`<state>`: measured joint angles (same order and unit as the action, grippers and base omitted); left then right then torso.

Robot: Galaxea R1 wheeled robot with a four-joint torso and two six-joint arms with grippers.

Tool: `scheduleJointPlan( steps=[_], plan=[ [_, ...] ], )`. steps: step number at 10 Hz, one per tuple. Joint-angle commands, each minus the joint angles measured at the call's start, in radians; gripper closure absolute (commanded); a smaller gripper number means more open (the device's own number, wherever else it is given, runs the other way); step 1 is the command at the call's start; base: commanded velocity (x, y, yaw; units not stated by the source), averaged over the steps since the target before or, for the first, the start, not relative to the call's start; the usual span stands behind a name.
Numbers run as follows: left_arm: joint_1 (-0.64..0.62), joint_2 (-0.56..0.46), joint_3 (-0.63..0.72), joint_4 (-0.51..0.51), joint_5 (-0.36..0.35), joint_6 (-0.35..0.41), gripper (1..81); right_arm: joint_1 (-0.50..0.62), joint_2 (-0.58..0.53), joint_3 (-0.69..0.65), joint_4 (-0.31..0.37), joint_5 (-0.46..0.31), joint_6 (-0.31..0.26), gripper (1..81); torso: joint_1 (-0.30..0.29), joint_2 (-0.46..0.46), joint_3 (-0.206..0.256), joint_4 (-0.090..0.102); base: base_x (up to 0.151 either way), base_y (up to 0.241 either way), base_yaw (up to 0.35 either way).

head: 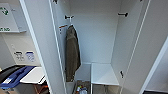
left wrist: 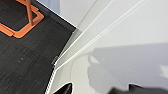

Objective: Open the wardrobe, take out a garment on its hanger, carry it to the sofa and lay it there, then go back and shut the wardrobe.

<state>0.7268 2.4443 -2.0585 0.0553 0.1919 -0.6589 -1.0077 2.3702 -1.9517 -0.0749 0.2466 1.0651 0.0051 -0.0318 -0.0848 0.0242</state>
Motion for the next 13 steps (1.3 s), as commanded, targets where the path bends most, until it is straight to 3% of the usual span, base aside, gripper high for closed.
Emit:
scheduleJointPlan(
  steps=[1, 4, 6, 8, 9, 11, 13],
  plan=[
    [-0.089, 0.075, 0.041, 0.029, 0.057, 0.013, 1.0, 0.051, 0.082, 0.073, -0.111, -0.027, -0.016, 1.0, 0.0, 0.0, 0.0, 0.0, 0.0, 0.0, 0.0],
    [-0.017, 0.099, 0.006, 0.077, 0.066, 0.025, 1.0, 0.016, 0.118, 0.024, -0.151, -0.036, -0.022, 1.0, 0.0, 0.0, 0.0, 0.0, 0.0, 0.0, 0.0],
    [0.122, 0.102, -0.104, 0.17, 0.049, 0.068, 1.0, -0.058, 0.155, -0.169, -0.172, -0.064, -0.027, 1.0, 0.0, 0.0, 0.0, 0.0, 0.0, 0.0, 0.0],
    [0.294, 0.136, -0.137, 0.297, -0.003, 0.09, 1.0, -0.159, 0.267, -0.374, -0.291, -0.082, -0.027, 1.0, 0.0, 0.0, 0.0, 0.0, 0.0, 0.0, 0.0],
    [0.393, 0.19, -0.201, 0.373, -0.075, 0.091, 1.0, -0.217, 0.355, -0.513, -0.381, -0.086, -0.027, 1.0, 0.0, 0.0, 0.0, 0.0, 0.0, 0.0, 0.0],
    [0.516, 0.317, -0.411, 0.417, -0.181, 0.093, 1.0, -0.32, 0.514, -0.738, -0.489, -0.086, -0.028, 1.0, 0.0, 0.0, 0.0, 0.0, 0.0, 0.0, 0.0],
    [0.621, 0.391, -0.489, 0.497, -0.22, 0.093, 1.0, -0.42, 0.629, -0.904, -0.609, -0.082, -0.048, 1.0, 0.0, 0.0, 0.0, 0.0, 0.0, 0.0, 0.0]
  ],
)
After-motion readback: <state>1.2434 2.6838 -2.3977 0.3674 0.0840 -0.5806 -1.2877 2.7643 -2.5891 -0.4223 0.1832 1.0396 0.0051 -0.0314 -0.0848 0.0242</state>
